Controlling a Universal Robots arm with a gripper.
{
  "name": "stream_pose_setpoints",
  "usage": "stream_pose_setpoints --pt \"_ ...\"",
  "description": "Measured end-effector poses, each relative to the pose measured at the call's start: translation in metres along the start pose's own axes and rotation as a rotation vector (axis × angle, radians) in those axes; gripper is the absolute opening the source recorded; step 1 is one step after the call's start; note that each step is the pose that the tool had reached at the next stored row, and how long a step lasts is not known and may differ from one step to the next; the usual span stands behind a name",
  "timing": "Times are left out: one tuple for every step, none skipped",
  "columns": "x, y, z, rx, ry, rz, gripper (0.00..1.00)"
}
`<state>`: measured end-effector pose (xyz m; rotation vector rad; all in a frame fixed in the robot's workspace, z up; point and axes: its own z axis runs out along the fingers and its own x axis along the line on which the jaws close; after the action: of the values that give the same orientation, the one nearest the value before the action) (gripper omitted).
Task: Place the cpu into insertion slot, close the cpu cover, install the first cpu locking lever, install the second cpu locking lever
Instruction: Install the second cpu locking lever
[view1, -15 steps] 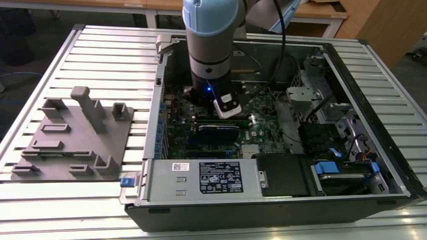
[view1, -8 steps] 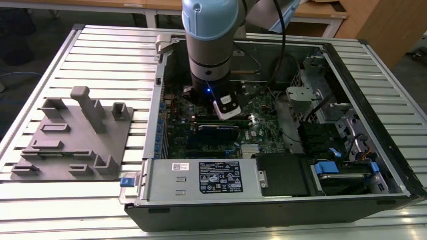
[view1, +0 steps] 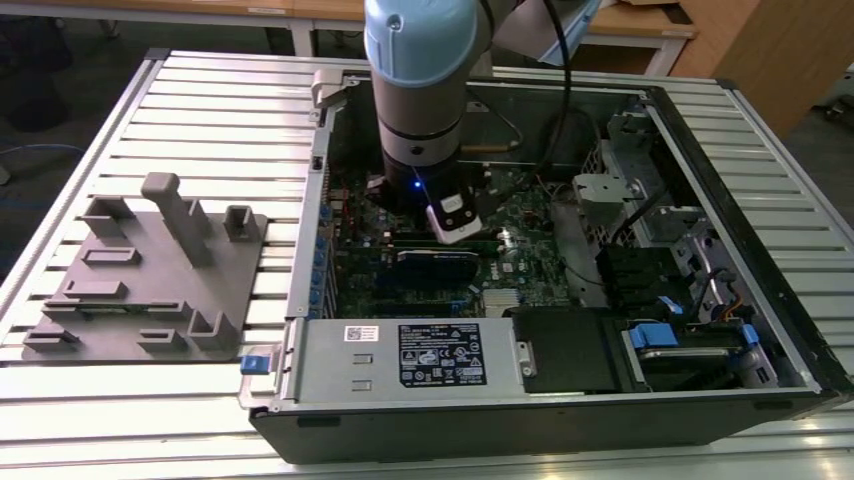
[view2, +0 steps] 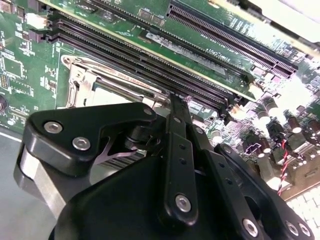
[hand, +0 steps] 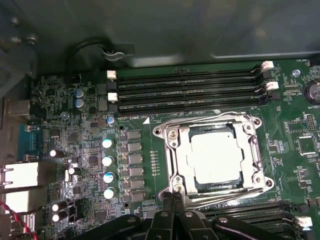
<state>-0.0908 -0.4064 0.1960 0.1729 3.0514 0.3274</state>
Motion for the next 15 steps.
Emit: stream_pose_setpoints --pt "0.0001 -0.0002 0.0005 0.0004 0.0001 0.0 0.1" --pt "0.0001 -0.0004 0.0011 0.0005 0.0003 0.0 0.1" --pt "0.0001 -0.0005 0.0016 0.0003 0.0003 0.0 0.1" --pt "0.0002 -0.0006 0.0021 -0.0002 0.0002 0.0 0.1" --pt "0.0002 -0.0006 0.0026 -0.0008 0.0001 0.0 0.1" --pt "0.0002 -0.0006 0.003 -0.0012 0.0 0.0 0.1" --pt "0.0002 -0.0007 0.0032 -0.0014 0.0 0.0 0.1" --pt "0.0003 -0.0007 0.0032 -0.0013 0.0 0.0 0.1" --pt "0.0003 -0.0007 0.0032 -0.0016 0.0001 0.0 0.1" --pt "0.0004 -0.0007 0.0032 -0.0023 0.0002 0.0 0.1" --pt "0.0005 -0.0009 0.0029 -0.0027 0.0004 0.0 0.1" --pt "0.0004 -0.0006 0.0021 -0.0031 0.0003 0.0 0.1" --pt "0.0001 0.0003 0.0005 -0.0056 -0.0005 0.0 0.1" --pt "-0.0001 0.0009 -0.002 -0.0054 -0.0008 0.0 0.1" --pt "-0.0002 0.0013 -0.0047 -0.0042 -0.0003 0.0 0.1"
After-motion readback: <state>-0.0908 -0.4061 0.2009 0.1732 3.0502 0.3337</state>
